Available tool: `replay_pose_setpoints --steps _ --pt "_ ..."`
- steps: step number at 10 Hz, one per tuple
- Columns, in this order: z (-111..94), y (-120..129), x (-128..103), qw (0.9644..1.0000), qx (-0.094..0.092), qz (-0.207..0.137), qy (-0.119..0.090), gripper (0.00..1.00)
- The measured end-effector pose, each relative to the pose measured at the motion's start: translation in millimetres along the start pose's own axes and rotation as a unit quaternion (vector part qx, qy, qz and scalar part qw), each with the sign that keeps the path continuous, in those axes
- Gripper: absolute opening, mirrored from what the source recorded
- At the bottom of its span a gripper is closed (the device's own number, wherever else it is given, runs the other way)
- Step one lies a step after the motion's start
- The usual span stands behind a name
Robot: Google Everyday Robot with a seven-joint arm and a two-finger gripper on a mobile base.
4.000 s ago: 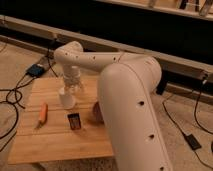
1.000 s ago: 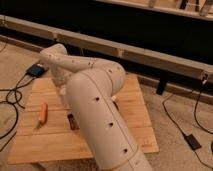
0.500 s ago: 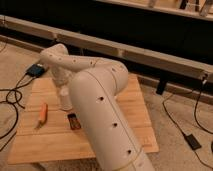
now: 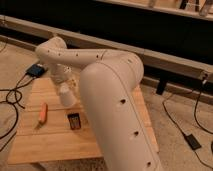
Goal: Place the ceramic cup over the eraser
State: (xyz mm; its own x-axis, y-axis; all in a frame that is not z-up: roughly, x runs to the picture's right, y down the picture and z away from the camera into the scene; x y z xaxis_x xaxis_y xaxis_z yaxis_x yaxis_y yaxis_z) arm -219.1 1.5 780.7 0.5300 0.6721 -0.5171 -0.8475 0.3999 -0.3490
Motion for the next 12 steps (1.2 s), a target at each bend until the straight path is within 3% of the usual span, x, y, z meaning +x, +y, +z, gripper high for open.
replay_pose_setpoints --steps 5,8,12 --pt "-44 -3 20 0.9993 0.016 -0.007 -0.034 0.0" --pt "-57 -2 40 0.9993 0.018 -0.007 -0.032 0.0" --pt "-62 6 74 0.9998 0.008 -0.009 -0.016 0.0"
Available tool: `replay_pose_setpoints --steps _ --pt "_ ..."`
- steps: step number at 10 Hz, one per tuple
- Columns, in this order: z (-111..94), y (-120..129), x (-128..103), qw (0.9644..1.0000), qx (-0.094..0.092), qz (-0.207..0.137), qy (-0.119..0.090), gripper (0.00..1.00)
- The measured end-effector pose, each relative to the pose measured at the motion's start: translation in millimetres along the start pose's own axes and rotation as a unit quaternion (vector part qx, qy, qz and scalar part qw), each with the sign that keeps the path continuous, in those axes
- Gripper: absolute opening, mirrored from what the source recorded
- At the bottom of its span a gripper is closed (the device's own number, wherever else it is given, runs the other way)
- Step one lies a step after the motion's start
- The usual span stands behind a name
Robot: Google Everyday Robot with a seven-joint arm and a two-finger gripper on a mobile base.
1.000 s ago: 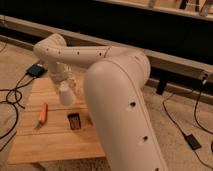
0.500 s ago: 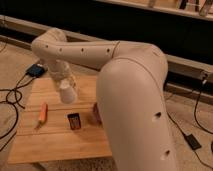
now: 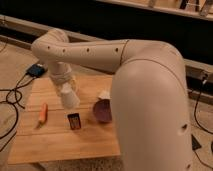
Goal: Place the ceramic cup over the eraser
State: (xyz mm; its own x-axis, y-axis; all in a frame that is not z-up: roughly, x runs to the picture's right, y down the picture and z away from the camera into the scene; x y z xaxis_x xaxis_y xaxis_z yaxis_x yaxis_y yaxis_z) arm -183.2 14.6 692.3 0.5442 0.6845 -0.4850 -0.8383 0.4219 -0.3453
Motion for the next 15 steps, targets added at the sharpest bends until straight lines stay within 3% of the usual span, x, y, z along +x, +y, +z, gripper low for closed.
replay_pose_setpoints --steps 5,11,15 --pt "0 6 30 0.9999 -0.002 -0.003 0.012 0.0" --pt "4 18 51 0.9997 0.002 -0.015 0.022 0.0" --pt "20 23 54 0.9997 -0.011 -0.021 0.004 0.0"
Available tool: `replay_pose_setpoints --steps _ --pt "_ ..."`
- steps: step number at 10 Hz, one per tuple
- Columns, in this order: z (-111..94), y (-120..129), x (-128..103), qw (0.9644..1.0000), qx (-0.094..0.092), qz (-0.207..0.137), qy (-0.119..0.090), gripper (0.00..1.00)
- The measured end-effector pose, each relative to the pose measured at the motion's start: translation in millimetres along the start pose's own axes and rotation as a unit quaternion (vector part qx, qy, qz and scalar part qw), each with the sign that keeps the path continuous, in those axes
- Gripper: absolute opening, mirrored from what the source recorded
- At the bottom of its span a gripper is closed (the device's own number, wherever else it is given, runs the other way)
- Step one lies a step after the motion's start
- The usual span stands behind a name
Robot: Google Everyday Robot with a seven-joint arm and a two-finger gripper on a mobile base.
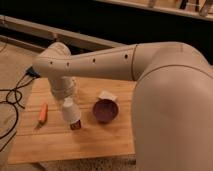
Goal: Place the ceramic cup over the eraser
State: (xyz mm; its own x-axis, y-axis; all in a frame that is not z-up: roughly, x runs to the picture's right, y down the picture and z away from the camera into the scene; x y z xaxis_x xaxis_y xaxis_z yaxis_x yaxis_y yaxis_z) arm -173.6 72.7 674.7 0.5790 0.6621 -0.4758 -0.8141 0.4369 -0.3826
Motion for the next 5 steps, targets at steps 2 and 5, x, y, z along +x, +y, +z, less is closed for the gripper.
replay_pose_setpoints --steps 2,5 --pt "9 -3 0 0.9999 -0.006 -0.005 -0.008 0.0" --pt "22 -7 4 0.9999 -0.008 -0.007 -0.004 0.0"
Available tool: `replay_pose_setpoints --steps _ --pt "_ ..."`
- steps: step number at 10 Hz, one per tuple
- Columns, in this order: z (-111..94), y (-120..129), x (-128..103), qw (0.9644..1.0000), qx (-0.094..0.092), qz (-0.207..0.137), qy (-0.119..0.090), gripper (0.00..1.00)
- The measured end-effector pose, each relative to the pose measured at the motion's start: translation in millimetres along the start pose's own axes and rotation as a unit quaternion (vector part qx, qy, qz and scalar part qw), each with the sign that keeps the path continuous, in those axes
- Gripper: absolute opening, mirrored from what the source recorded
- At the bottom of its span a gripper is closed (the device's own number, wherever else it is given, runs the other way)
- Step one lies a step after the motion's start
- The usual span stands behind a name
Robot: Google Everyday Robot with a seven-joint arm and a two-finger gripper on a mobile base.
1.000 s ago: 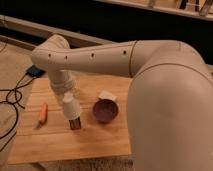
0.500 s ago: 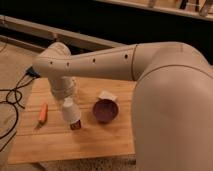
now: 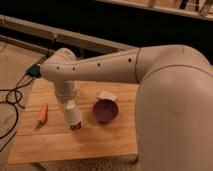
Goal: Place the ceramic cup over the eraser
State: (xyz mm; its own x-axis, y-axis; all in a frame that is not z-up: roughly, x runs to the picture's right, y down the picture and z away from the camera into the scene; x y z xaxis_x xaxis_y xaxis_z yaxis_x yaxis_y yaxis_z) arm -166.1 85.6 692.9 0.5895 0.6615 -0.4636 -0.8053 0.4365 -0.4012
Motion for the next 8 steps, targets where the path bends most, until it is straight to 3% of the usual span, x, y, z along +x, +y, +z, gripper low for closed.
replay_pose_setpoints --steps 8 --pt "39 3 3 0.9997 -0.014 -0.007 0.02 0.0"
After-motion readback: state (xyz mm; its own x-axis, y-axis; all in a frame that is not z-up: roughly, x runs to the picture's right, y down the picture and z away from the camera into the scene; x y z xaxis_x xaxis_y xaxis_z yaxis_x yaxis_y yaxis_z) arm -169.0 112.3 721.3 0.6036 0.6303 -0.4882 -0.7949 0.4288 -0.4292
